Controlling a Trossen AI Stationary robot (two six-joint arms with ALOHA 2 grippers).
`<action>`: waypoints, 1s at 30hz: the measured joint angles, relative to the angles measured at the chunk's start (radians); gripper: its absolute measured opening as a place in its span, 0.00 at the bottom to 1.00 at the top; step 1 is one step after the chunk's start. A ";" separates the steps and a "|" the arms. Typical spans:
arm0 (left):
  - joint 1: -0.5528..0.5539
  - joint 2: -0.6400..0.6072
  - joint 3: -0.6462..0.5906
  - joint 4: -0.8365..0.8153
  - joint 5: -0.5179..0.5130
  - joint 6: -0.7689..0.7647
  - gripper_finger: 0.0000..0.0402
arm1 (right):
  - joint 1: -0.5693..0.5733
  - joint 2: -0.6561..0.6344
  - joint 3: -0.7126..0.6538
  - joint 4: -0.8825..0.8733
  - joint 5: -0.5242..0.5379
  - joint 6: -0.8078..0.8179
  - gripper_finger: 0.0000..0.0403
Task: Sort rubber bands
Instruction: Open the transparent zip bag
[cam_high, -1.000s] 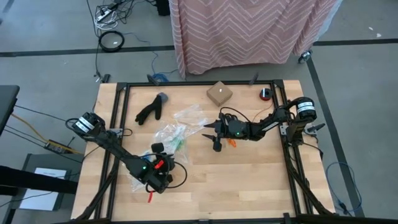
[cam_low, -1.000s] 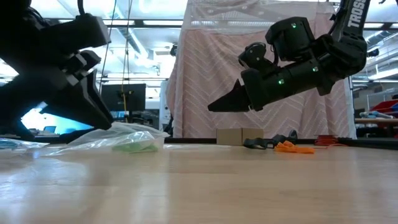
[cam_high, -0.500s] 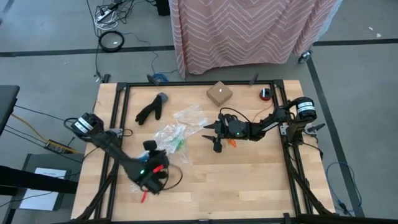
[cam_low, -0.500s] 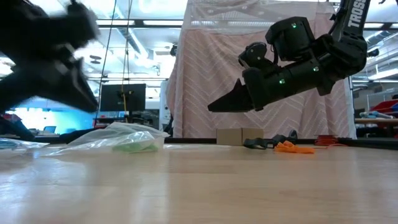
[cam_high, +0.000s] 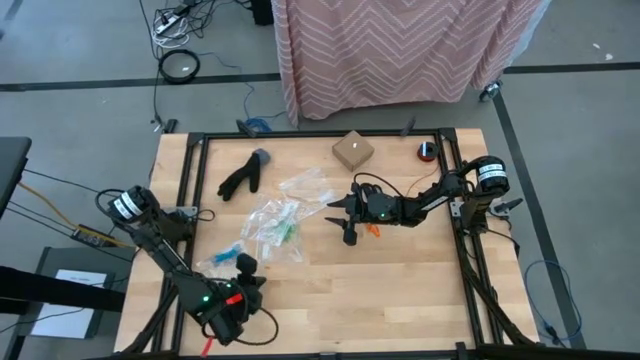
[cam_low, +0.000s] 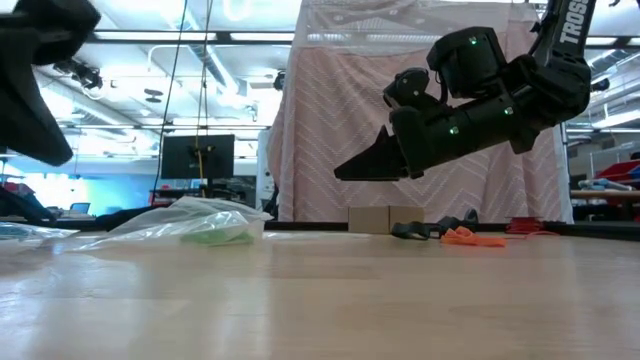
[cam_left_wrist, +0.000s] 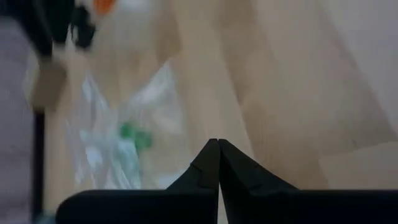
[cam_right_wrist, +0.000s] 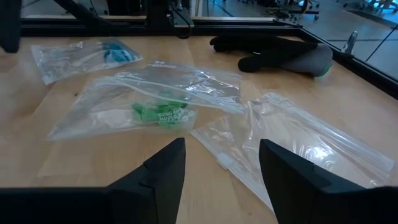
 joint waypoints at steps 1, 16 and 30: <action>0.003 0.000 -0.003 0.016 -0.018 0.037 0.03 | 0.000 0.000 0.000 0.000 0.000 0.006 0.47; 0.053 -0.029 -0.093 -0.127 -0.178 -0.172 0.08 | 0.000 0.000 0.000 0.004 -0.008 0.051 0.47; 0.073 -0.025 -0.086 -0.002 -0.234 -0.230 0.26 | 0.006 0.000 0.000 0.007 -0.026 0.072 0.48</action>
